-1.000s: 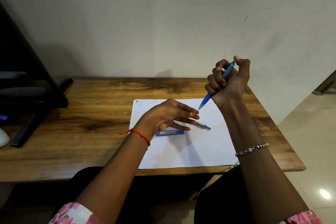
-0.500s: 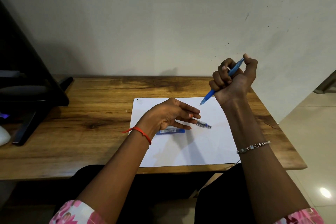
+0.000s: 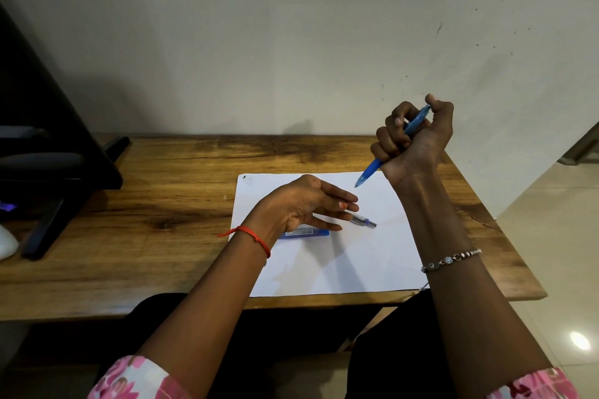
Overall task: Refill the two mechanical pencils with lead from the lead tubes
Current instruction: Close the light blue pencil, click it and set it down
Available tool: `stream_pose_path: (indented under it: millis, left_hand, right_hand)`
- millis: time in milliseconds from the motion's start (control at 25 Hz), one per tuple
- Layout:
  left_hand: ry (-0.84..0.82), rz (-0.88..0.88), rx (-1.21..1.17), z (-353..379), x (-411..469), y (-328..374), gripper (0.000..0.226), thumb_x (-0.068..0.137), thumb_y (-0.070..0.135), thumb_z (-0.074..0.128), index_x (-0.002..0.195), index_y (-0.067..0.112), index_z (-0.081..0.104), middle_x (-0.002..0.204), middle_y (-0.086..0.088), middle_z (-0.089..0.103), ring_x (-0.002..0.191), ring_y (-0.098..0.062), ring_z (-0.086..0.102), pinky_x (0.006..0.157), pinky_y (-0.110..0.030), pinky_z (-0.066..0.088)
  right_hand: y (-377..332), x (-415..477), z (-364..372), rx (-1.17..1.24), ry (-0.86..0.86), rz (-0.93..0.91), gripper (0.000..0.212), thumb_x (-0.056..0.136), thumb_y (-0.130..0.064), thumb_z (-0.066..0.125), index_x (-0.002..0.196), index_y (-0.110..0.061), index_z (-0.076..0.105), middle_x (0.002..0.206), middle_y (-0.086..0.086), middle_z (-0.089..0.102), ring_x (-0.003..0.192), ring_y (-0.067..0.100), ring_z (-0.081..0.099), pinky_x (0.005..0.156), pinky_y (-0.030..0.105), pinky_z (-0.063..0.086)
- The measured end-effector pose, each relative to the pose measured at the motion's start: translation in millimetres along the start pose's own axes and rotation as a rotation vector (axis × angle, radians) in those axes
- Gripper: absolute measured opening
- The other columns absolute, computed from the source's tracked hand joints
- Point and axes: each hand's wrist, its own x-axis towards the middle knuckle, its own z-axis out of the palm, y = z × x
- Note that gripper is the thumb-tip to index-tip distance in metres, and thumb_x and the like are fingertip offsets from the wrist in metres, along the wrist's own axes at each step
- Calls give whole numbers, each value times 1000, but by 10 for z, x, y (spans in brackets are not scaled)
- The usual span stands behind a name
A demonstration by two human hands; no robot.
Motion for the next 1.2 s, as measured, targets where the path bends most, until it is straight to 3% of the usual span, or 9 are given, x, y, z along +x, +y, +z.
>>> stream_pose_path:
  millis: [240,1200]
  left_hand:
    - [-9,1,-9,5,13,-7,18,85,-4,56,92,6,70,79,-1,74,71,-12,71,71,-31,59]
    - [-4,1,-25,-1,0,8,18,85,-3,57,96,4,69,81,-2,74,70,-12,71,65,-28,60]
  right_hand:
    - [7,-6,-1,-12,-3,-9,57,91,-44,26,49,-11,44,35,-7,21,32,7,14,40,12,13]
    - [1,15,-29,-8,5,-33,48,90,-41,23,63,-10,47,35,-7,21,33,7,15,40,13,15]
